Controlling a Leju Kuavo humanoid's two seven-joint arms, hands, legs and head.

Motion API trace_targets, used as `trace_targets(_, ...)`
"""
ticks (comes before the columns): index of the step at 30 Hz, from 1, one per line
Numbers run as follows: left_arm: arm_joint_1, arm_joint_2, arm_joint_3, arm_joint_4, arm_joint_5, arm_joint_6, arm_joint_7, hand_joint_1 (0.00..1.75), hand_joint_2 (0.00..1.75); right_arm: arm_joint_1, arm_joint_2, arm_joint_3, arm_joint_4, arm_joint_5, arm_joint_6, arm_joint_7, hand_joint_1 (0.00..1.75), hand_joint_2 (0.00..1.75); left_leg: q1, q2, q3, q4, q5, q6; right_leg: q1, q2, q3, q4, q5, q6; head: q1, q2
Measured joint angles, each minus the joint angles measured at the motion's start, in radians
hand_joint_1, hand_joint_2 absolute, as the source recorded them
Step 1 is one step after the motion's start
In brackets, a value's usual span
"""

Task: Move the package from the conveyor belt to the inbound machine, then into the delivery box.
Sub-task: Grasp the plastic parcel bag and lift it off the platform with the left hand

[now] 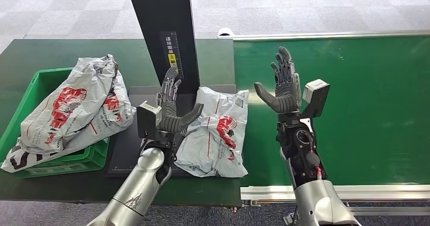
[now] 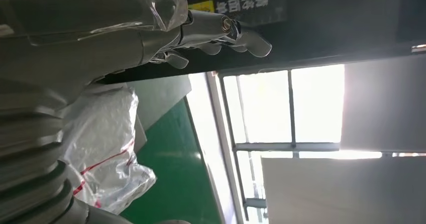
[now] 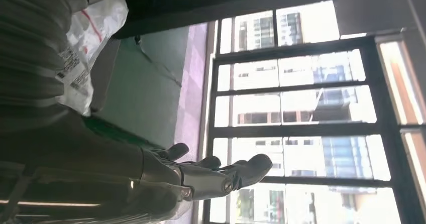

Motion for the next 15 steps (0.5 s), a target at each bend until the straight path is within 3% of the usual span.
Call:
trace_targets(3,0.003,0.011,0.004,0.015,0.021,-0.047,0.015,0.0,1.75,0.051,-0.027,-0.002,-0.039,-0.083,-0.068,0.045,0.0,1.75,0.0,0.0,0.0,0.0,0.0,0.0,0.0,-0.001,0.0,0.0,0.0,0.0,0.0,0.0)
trace_targets(9,0.002,0.026,0.009,0.045,0.014,-0.069,0.02,0.0,1.75,0.127,-0.071,-0.009,-0.043,-0.182,-0.073,0.1,0.0,1.75,0.0,0.0,-0.001,0.0,-0.001,0.0,0.0,-0.001,0.0,0.0,0.0,0.0,0.0,0.0)
trace_targets(13,0.002,0.033,0.011,0.057,0.0,-0.069,0.026,0.0,1.75,0.141,-0.077,-0.009,0.002,-0.183,-0.136,0.109,0.0,0.0,0.0,0.0,-0.001,0.0,-0.001,0.0,0.0,0.0,-0.001,0.0,0.0,0.0,0.0,0.0)
trace_targets(15,0.002,0.034,0.011,0.061,-0.007,-0.07,0.031,0.0,1.75,0.142,-0.077,-0.008,0.019,-0.181,-0.157,0.124,0.0,0.0,0.0,0.0,-0.001,0.0,-0.001,0.0,0.0,0.0,-0.001,0.0,0.0,0.0,0.0,0.0)
